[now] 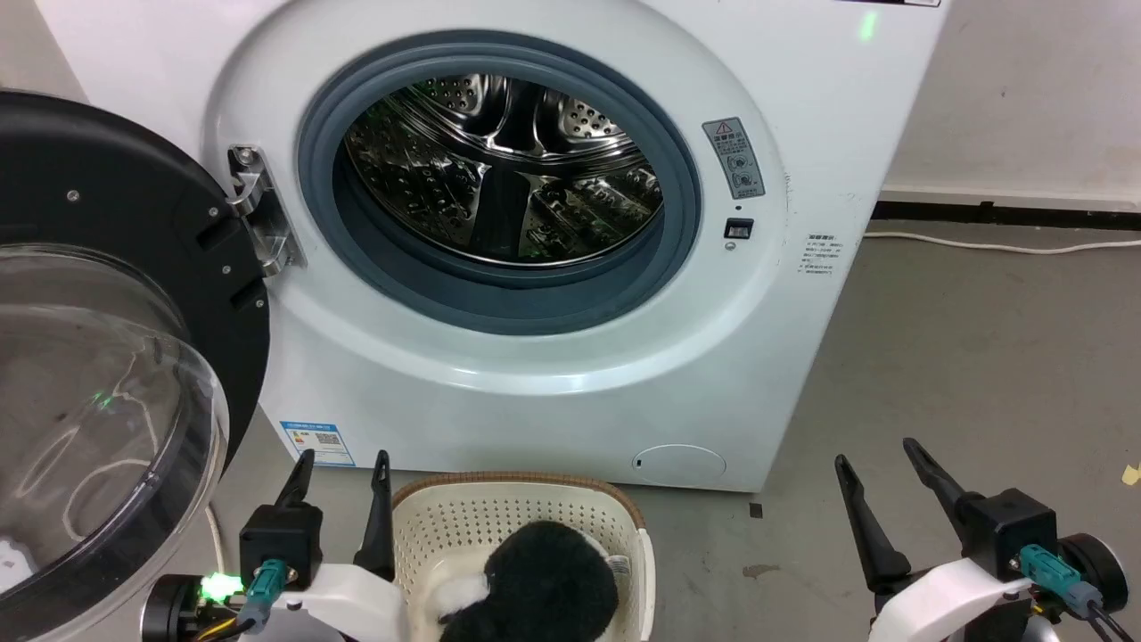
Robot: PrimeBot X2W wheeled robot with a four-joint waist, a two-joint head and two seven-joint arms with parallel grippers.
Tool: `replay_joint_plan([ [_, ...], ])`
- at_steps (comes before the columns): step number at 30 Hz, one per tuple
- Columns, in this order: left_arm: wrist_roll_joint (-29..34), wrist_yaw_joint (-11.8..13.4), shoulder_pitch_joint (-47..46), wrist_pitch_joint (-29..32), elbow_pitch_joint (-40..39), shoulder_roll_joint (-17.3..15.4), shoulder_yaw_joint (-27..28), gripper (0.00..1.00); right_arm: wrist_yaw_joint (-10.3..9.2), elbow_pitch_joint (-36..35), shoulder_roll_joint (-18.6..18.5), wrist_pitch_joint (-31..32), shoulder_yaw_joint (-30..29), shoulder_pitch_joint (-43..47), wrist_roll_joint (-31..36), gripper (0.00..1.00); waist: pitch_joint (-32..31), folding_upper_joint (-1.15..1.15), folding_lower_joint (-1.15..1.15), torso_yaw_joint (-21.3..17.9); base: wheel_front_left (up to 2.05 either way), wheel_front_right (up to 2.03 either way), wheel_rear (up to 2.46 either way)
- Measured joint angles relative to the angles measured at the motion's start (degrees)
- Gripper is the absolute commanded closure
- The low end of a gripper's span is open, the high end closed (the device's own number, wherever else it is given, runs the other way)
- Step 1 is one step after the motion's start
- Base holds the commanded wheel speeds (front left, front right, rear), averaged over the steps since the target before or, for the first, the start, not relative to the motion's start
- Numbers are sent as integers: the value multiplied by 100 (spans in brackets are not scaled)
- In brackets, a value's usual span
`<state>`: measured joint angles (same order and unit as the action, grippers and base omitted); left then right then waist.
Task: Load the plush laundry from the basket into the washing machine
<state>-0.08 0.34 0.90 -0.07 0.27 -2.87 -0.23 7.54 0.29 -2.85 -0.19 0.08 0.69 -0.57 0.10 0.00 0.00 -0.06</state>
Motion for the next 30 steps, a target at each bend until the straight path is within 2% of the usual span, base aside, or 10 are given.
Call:
replay_joint_plan([
  [13,-8,0,-8,-157,58,0,-143,0,0,-4,0,-146,-78,-3,-114,0,269,0,0,-103,0,0,0],
  [30,-9,-111,-420,-358,710,-155,-321,0,0,-12,0,-349,-119,-284,-467,0,992,0,1,-474,0,0,0],
])
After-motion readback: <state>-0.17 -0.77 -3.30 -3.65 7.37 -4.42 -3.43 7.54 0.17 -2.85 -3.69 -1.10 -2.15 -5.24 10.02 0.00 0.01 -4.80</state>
